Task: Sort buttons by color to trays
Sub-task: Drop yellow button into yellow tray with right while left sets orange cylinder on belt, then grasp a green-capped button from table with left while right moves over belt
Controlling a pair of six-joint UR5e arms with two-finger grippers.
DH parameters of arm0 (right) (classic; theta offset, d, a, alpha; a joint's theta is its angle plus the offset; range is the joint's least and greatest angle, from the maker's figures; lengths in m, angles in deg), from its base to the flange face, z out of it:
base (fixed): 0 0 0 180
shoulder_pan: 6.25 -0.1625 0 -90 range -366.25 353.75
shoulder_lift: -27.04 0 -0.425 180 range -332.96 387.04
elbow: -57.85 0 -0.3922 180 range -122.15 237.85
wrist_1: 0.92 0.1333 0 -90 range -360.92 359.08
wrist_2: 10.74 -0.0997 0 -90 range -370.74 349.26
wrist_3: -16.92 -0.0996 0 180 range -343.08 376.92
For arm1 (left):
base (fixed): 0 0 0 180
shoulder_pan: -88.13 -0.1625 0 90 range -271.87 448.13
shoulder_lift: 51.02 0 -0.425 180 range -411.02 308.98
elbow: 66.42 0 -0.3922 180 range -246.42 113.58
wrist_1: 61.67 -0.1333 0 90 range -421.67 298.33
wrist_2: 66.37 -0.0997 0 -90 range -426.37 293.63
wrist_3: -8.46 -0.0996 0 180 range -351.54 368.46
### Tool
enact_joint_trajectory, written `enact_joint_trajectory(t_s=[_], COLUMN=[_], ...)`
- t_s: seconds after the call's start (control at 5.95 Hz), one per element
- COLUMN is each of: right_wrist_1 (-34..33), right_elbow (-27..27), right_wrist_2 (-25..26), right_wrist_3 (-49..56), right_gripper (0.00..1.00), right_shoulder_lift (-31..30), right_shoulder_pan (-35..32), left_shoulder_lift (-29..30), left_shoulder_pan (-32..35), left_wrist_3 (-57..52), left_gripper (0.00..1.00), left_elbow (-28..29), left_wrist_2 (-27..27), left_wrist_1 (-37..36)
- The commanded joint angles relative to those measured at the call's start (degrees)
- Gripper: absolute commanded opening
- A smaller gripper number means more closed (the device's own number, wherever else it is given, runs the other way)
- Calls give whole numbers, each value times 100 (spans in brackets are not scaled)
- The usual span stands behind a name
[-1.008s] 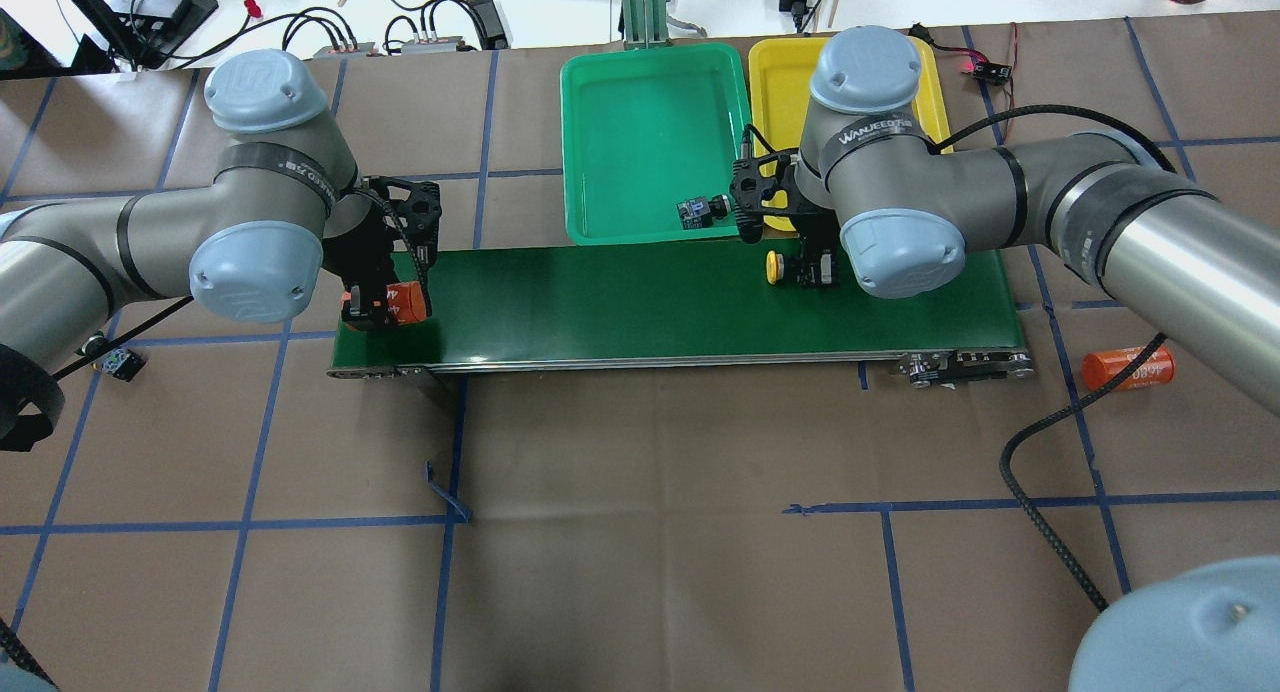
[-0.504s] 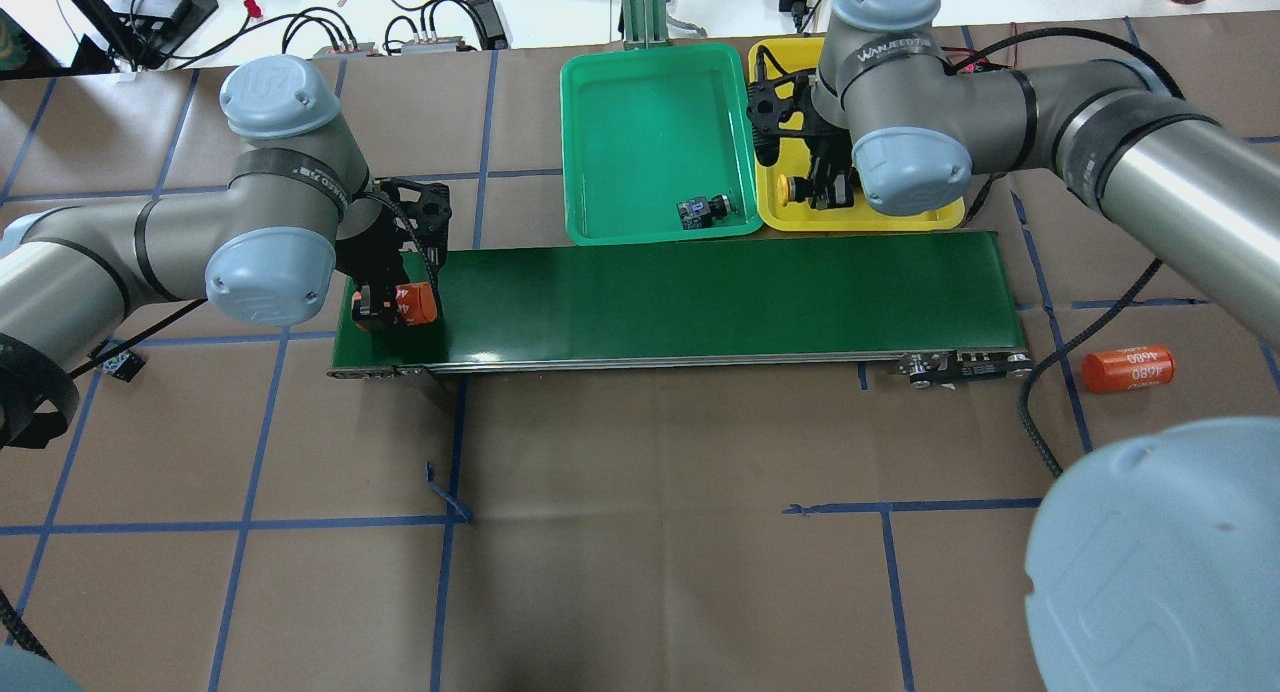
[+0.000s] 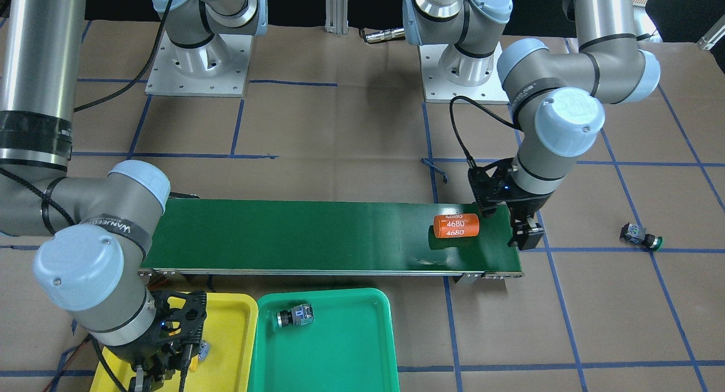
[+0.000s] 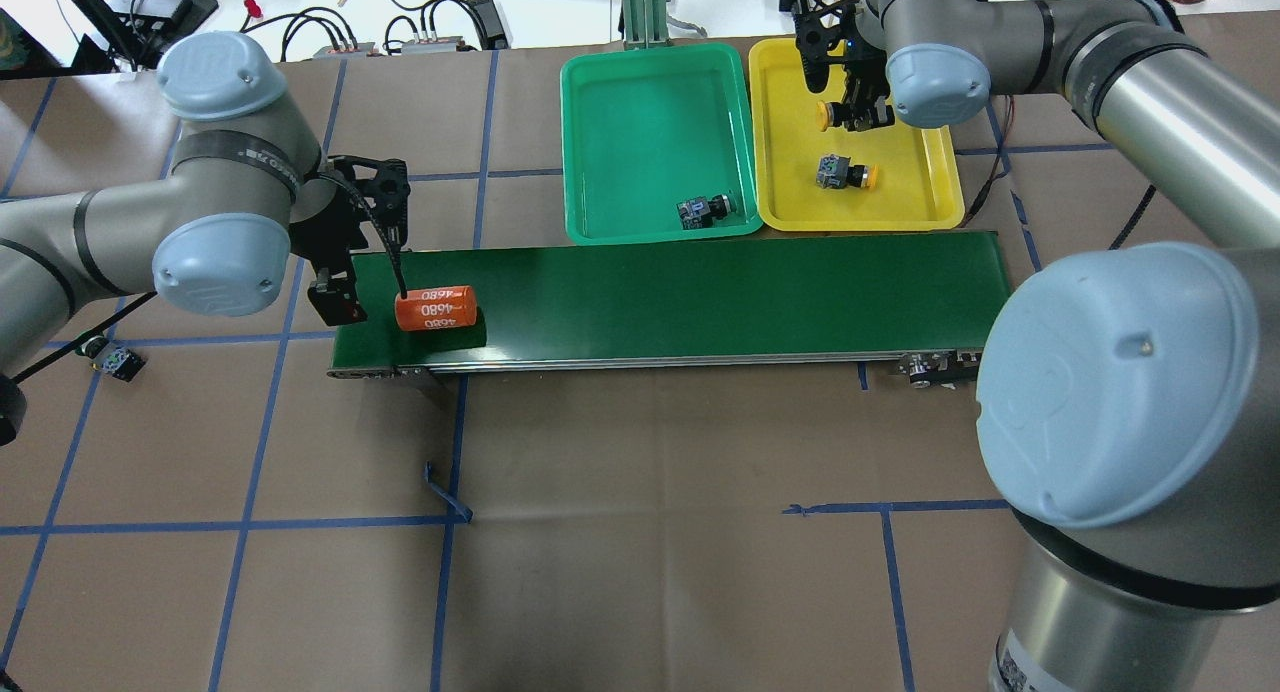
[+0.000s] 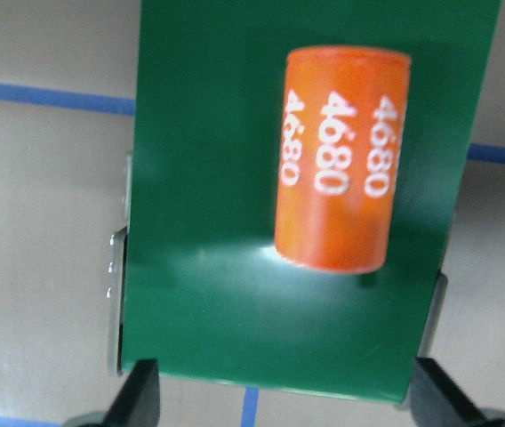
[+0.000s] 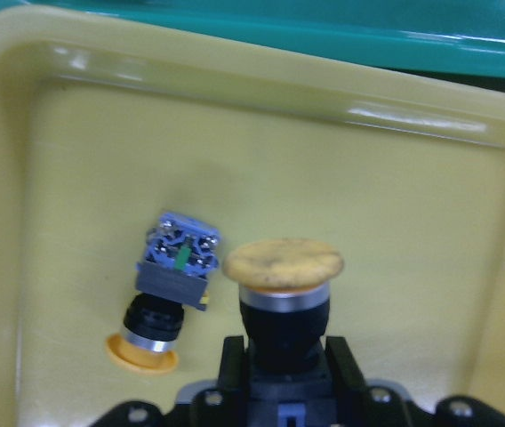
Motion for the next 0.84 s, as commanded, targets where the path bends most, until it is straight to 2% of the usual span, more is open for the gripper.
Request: enact_joint_trajectory(t_s=[0.0,0.17,0.34,0.5,0.67], right_wrist_1=[28,246,892,1986,2972], right_elbow=[712,767,759,724,654], right_wrist_2=[-113,-105,-105,-113,-122], right_wrist_3=[1,-34,-191,-488,-657], right_gripper=[100,100,100,100,100], right_shoulder_lift=[345,250,-99,-529,-925], right_shoulder_pan=[51,51,43,8,-53], left_shoulder_lift=[1,184,421,702,835], left_shoulder_pan=[-1335,-2038,-2289,-2361,-2745], left_wrist_3=[-49,-179,-555,-1359,-2176], left_gripper=[99,99,98,99,98], left_elbow=[56,109,275,502,444], left_wrist_2=[35,114,54,27,36], left_wrist_1=[-95,-391,-412,-403,-447])
